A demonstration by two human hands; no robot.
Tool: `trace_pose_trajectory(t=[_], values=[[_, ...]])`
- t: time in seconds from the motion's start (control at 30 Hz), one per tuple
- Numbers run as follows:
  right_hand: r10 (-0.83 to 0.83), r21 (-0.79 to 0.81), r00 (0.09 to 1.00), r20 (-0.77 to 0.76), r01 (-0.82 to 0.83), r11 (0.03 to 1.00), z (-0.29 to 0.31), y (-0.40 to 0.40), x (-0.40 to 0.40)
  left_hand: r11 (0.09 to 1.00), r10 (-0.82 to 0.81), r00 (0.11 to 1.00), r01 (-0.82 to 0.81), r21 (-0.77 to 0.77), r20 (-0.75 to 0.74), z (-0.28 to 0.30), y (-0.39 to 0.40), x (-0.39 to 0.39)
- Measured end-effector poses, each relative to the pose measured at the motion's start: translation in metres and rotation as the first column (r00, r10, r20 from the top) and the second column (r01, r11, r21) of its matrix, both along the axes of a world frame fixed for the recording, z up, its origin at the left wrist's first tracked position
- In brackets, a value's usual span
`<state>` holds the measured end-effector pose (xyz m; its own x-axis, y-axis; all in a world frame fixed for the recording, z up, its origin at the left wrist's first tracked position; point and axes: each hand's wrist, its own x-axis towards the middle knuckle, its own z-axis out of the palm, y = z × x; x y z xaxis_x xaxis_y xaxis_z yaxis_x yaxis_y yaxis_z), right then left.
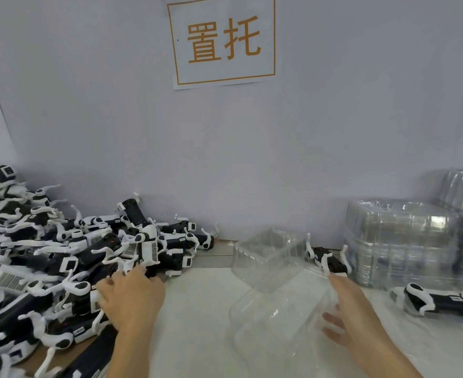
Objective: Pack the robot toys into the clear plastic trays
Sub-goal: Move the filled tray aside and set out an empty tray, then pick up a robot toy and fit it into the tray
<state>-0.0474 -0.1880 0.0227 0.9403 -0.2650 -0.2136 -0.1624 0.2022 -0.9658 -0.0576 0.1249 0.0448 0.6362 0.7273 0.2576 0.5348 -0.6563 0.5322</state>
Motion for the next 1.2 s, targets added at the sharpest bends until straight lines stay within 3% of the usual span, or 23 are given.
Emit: trace_pose_trajectory(t=[0.13,0.27,0.33,0.4,0.43,0.53,0.63,0.73,0.83,0.9,0.97,1.03,1.1,1.2], values=[[-0.022,-0.049,0.999,-0.038,0.020,0.999,0.003,-0.002,-0.002,0.999,-0.019,0.999,0.020,0.034,-0.028,0.000,-0.002,0.004],[0.106,-0.153,0.985,-0.138,-0.127,0.980,0.003,-0.007,-0.004,1.000,0.000,1.000,0.000,0.008,0.003,-0.002,-0.005,0.003],[0.129,-0.416,0.974,-0.184,-0.196,0.888,0.002,-0.012,-0.006,0.999,0.002,1.000,-0.001,-0.048,0.020,0.003,-0.006,0.004],[0.063,-0.709,0.981,-0.184,-0.177,0.683,-0.001,-0.017,-0.008,0.996,-0.002,0.996,0.010,-0.085,0.091,0.012,-0.004,0.005],[0.052,-0.770,0.987,-0.154,-0.153,0.619,-0.002,-0.018,-0.009,0.994,-0.023,0.987,0.039,-0.102,0.157,0.017,-0.002,0.006],[0.219,-0.766,0.976,0.016,-0.129,0.630,-0.002,-0.013,-0.009,0.958,-0.110,0.907,0.206,-0.199,0.406,0.031,-0.003,0.005],[0.305,-0.818,0.952,-0.016,-0.188,0.543,-0.003,-0.008,-0.010,0.888,-0.113,0.831,0.330,-0.320,0.545,0.044,-0.010,0.001],[0.182,-0.899,0.982,-0.043,-0.117,0.422,-0.008,0.000,-0.011,0.775,-0.114,0.770,0.465,-0.429,0.628,0.055,-0.019,0.000],[0.157,-0.928,0.987,-0.029,-0.085,0.363,-0.008,0.015,-0.017,0.669,-0.159,0.706,0.591,-0.451,0.690,0.063,-0.037,-0.003],[0.157,-0.934,0.988,-0.006,-0.062,0.353,-0.005,0.020,-0.019,0.552,-0.163,0.631,0.696,-0.460,0.759,0.069,-0.053,-0.005],[0.178,-0.955,0.979,0.099,0.043,0.294,-0.001,0.020,-0.020,0.445,-0.165,0.554,0.781,-0.439,0.816,0.073,-0.070,-0.007],[0.290,-0.908,0.914,0.284,0.160,0.387,0.003,0.022,-0.021,0.339,-0.151,0.481,0.846,-0.412,0.864,0.077,-0.087,-0.008],[0.387,-0.806,0.817,0.429,0.152,0.572,0.008,0.031,-0.024,0.220,-0.130,0.428,0.892,-0.395,0.894,0.079,-0.104,-0.010],[0.393,-0.691,0.726,0.565,0.156,0.705,0.006,0.051,-0.024,0.016,-0.196,0.353,0.934,-0.357,0.915,0.079,-0.131,-0.014]])
